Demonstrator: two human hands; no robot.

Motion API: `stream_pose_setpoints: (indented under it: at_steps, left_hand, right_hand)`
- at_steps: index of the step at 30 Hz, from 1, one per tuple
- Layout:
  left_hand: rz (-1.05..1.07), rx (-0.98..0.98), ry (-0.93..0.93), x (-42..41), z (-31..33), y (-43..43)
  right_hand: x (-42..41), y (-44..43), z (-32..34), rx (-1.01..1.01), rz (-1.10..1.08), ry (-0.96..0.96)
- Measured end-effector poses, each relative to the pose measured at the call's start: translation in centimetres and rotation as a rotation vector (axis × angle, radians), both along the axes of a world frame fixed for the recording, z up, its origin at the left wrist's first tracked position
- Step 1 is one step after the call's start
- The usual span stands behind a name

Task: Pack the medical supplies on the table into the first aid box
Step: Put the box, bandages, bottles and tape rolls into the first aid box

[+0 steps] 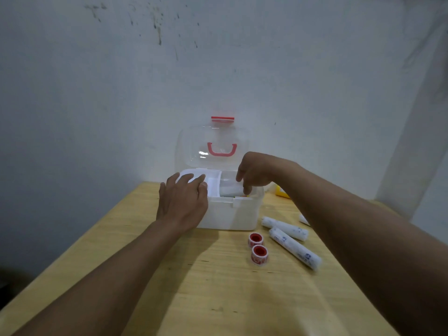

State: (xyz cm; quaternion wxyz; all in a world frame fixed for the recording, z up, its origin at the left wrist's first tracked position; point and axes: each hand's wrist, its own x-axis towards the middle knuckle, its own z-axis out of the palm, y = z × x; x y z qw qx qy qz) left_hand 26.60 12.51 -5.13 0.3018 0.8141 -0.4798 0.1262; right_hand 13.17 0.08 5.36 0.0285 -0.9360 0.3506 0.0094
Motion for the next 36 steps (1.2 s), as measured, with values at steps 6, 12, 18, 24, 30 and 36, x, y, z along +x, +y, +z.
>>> stream_pose_setpoints:
  at_steps: [6, 12, 18, 24, 30, 36]
  left_hand:
    - [-0.003, -0.003, 0.002, 0.0, 0.0, 0.0]
    - [0.008, 0.01, 0.004, 0.1, 0.1, -0.2]
    - [0.003, 0.017, 0.015, -0.1, 0.3, -0.1]
    - [-0.001, 0.015, 0.015, -0.1, 0.2, 0.1]
    - [0.002, 0.029, 0.015, -0.1, 0.3, 0.0]
    - [0.008, 0.051, 0.001, -0.1, 0.4, 0.1]
  right_hand:
    - [0.4, -0.4, -0.7, 0.011, -0.081, -0.149]
    - [0.9, 1.4, -0.9, 0.083, -0.163, -0.111]
    - [1.9, 1.6, -1.6, 0.074, -0.198, -0.105]
    - [2.1, 1.5, -1.9, 0.109, -0.218, -0.023]
    - [2.8, 0.3, -2.5, 0.356, -0.34, -0.226]
    - [3.0, 0.3, -2.4, 0.523, -0.357, -0.415]
